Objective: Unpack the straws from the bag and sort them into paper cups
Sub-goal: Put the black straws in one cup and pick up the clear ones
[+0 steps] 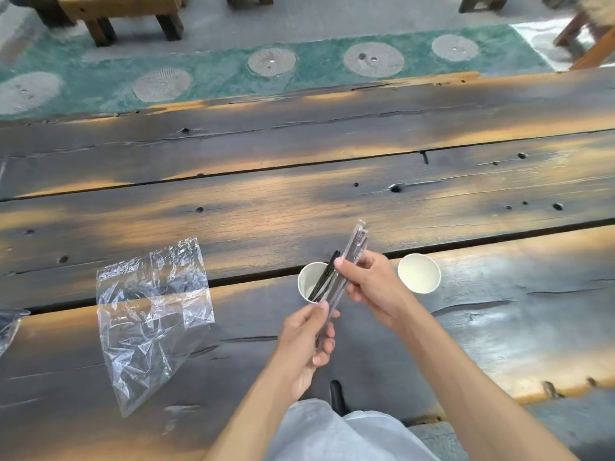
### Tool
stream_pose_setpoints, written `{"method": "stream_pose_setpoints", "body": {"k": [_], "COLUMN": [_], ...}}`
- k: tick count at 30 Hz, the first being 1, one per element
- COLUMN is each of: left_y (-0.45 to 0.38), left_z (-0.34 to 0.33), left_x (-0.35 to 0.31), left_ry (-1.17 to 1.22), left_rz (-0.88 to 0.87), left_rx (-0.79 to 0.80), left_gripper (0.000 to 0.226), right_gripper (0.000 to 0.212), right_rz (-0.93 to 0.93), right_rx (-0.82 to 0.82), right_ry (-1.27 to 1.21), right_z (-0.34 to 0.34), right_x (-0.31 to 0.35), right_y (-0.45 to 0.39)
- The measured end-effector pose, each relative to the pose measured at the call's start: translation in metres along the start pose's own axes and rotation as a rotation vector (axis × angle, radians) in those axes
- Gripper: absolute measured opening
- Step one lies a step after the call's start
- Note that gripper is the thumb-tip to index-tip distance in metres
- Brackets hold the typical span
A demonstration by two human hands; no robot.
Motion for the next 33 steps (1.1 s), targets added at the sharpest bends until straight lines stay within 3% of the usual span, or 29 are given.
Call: {"method": "stream_pose_setpoints", "body": {"k": [6,13,18,20,27,33], "left_y": [-0.009,-0.027,-0.036,-0.038,-0.037,-0.037], "left_z": [-0.028,-0.06,-0.053,-0.042,-0.02,-0.006], "left_x": [0.015,0.034,0.043,0.046,0.061,0.065], "left_ry": [-0.134,-0.285,-0.182,-0.192,-0.273,-0.264], "left_rz": [-0.058,0.008,-0.021,-0.029,-0.018,-0.024], "left_rx": [0.052,0.073,-0.062,-0.123,-0.198,-0.236], "left_gripper": [0.023,0.021,0.019,0.02,0.021,0.016], "right_gripper": [0.008,0.015,0.011,0.012,0.006,0.02], "right_rz": [-0.027,0.023,0.119,0.145,0.053,-0.031], "right_rx": [0.001,-0.07,-0.621,-0.728,-0.674,-0.555], "right_ry": [-0.112,-0.232,-0.267,-0.209,0.117,0.217], "right_z": [0.042,0.107,0.202,0.227,0.222,0.206], "right_x": [-0.011,-0.016,-0.017,-0.018,-0.044,-0.06], "right_y": [0.029,0.06,0.082,0.083,0.042,0.02]}}
Point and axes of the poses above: each hand's wrist, its own y-axis away from the middle knuckle, its own z-axis out of the back of the hand, x = y × z, the point moved 8 cm from there along -y, towards the middle knuckle, and after that the axes turned 11 degrees about y, right-handed, at the moved point
